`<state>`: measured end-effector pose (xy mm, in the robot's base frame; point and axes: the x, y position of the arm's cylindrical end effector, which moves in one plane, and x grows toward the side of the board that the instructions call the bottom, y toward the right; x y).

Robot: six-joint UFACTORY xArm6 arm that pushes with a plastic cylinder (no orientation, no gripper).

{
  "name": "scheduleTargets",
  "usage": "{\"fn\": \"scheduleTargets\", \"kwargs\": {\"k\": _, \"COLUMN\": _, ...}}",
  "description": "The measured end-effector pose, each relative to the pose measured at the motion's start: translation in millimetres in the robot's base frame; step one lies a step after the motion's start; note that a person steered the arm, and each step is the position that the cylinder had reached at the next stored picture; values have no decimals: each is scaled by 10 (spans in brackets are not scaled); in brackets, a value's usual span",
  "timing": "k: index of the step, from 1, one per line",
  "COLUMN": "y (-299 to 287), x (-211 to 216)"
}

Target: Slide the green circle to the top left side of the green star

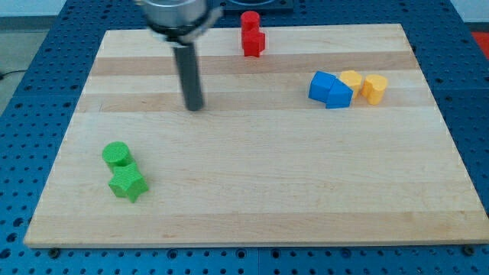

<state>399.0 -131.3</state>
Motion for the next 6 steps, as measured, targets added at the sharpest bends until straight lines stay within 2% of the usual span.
{"fn": "scheduleTargets", "kwargs": {"k": 1, "y": -493, "x": 541}}
{"fn": "scheduleTargets", "kwargs": {"k": 6, "y": -918, "x": 881}}
